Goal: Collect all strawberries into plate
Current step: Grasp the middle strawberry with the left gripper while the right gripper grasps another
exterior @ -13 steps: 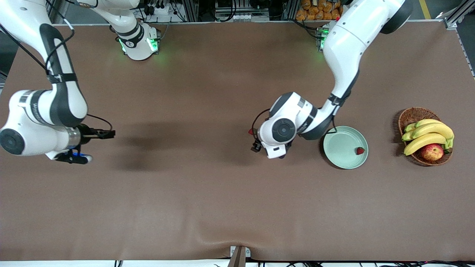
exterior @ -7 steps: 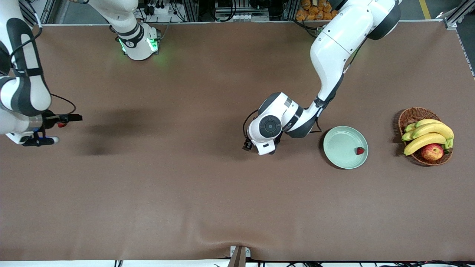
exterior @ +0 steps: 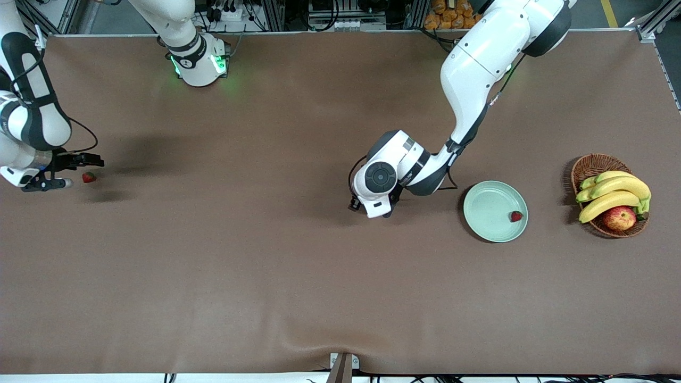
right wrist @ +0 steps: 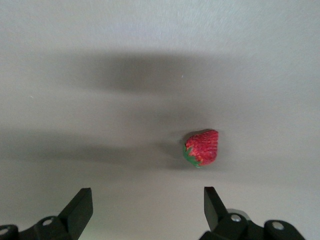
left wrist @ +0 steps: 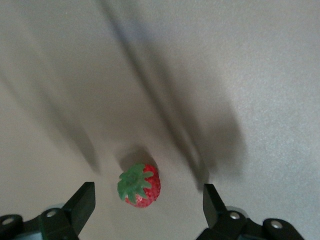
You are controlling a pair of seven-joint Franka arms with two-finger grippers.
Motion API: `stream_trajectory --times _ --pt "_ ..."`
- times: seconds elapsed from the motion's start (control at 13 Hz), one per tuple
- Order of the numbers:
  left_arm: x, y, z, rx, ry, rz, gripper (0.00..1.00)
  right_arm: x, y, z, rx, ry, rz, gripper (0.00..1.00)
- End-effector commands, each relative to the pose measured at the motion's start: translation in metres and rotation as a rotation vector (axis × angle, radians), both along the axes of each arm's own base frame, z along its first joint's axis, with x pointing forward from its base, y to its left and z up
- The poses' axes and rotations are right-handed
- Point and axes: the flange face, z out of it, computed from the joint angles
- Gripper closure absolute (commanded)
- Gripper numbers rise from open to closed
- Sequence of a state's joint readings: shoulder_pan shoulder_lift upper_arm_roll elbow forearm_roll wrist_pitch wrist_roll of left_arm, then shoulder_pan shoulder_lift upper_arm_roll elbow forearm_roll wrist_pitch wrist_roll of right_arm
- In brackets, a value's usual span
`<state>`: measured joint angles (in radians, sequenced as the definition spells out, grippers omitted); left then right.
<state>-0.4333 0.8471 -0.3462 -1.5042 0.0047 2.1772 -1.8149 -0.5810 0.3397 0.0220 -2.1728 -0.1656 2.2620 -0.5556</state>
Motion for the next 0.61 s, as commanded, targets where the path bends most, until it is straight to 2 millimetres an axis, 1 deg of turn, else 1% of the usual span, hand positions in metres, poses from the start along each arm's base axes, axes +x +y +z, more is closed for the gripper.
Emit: stream_trajectory --times 0.0,0.08,0.23,0.31,0.38,0.46,0.54 --pt "0.0 0.0 0.002 0.016 -0.019 -0.014 0.18 0.001 -0.004 -0.009 -0.012 -0.042 0.065 0.06" --pt "-0.001 0.001 0.001 0.023 -0.019 -0.022 0.2 -0.003 -0.015 -0.022 -0.009 -0.06 0.073 0.06" --pt "-0.003 0.004 -0.004 0.043 -0.029 -0.046 0.25 0.01 -0.029 -0.027 -0.006 -0.089 0.138 0.09" --pt "-0.004 0.003 -0.003 0.041 -0.029 -0.049 0.28 0.015 -0.033 -0.024 -0.008 -0.098 0.159 0.1" --pt "-0.004 0.003 -0.003 0.041 -0.029 -0.05 0.33 0.014 -0.034 -0.028 -0.002 -0.095 0.166 0.16" --pt "-0.002 0.004 -0.002 0.038 -0.032 -0.052 0.42 0.01 -0.038 -0.033 0.001 -0.092 0.158 0.24" --pt "0.001 0.005 0.0 0.035 -0.035 -0.049 0.54 0.009 -0.037 -0.038 0.007 -0.087 0.159 0.32"
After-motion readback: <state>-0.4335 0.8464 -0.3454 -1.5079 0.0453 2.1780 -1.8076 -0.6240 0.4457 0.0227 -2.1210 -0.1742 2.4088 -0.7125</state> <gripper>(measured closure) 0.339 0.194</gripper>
